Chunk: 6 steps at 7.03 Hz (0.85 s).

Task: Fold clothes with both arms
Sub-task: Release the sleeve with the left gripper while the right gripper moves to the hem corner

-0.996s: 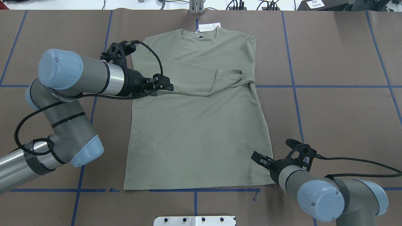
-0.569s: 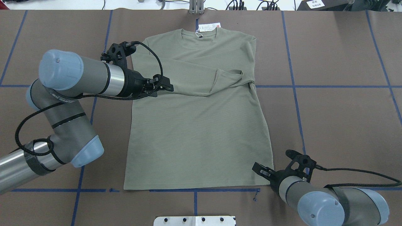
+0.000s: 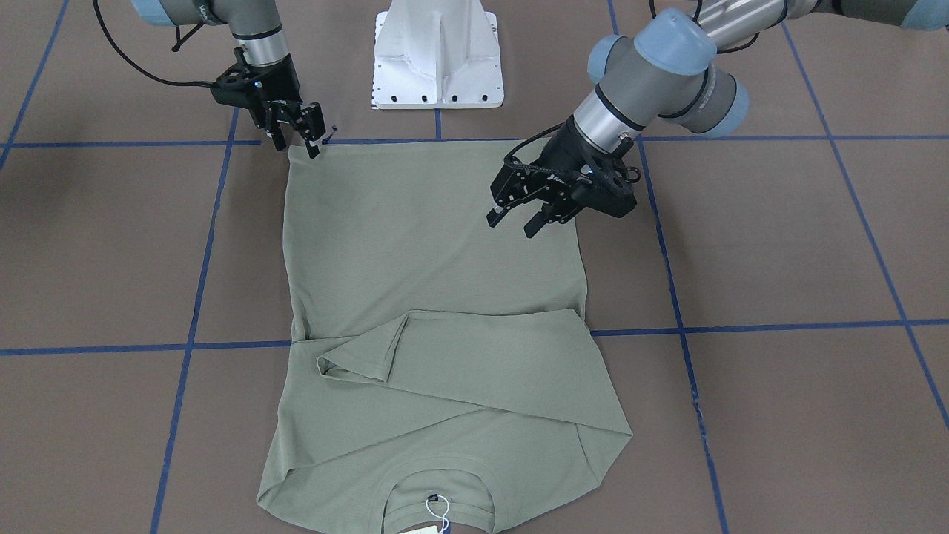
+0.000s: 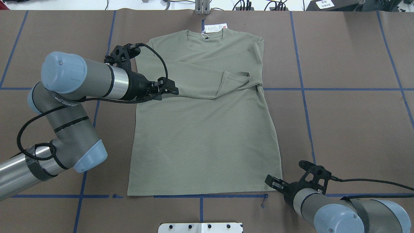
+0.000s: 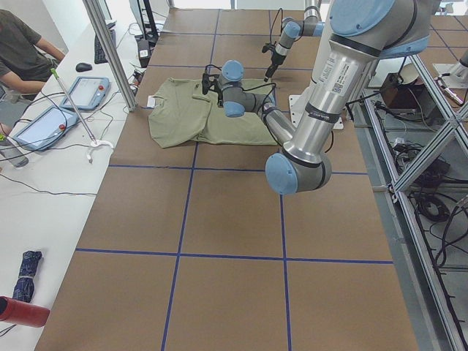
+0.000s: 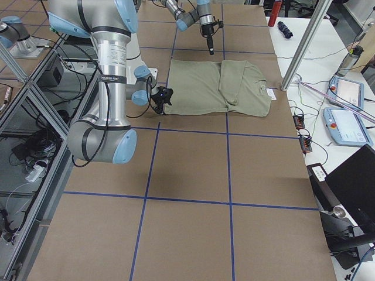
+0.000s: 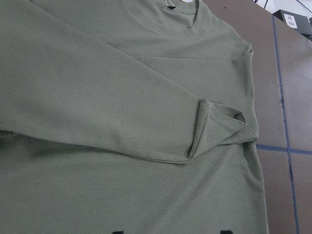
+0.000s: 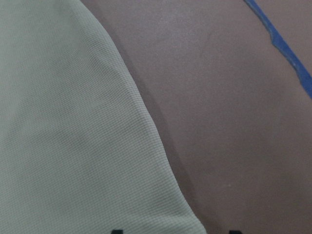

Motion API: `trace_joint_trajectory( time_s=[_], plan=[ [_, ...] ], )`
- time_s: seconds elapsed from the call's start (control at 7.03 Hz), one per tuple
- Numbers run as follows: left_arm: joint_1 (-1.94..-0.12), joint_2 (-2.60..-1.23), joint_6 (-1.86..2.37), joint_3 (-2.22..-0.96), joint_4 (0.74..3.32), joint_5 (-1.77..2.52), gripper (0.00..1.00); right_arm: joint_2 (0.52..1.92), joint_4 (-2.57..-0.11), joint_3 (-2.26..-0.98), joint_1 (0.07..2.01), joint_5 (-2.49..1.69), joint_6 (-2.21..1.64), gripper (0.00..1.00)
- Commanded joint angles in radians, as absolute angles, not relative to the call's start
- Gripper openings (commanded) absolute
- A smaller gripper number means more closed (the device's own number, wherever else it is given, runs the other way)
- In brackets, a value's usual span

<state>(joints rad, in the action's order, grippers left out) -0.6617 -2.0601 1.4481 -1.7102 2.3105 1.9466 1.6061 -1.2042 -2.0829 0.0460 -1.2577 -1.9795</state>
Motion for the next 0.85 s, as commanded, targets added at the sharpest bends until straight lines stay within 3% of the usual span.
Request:
trace_joint_trajectory(
  time_s=[0.0, 0.14, 0.43, 0.71],
  plan=[
    [-0.661, -2.06, 1.448, -1.707, 2.312, 1.947, 0.73, 1.615, -1.204, -2.083, 0.028, -1.256, -1.985, 0.65],
    [-0.661, -2.06, 1.448, -1.707, 2.312, 1.947, 0.73, 1.617, -1.204, -2.083, 0.025, -1.256, -1.986, 0.52],
    [-0.66, -2.06, 1.448, -1.707, 2.315, 1.947, 0.73, 1.617, -1.204, -2.086, 0.018, -1.256, -1.991, 0.02],
    [-0.661, -2.06, 1.448, -1.707, 2.315, 1.947, 0.73, 1.618, -1.203, -2.095, 0.018, -1.258, -1.99, 0.0]
  ],
)
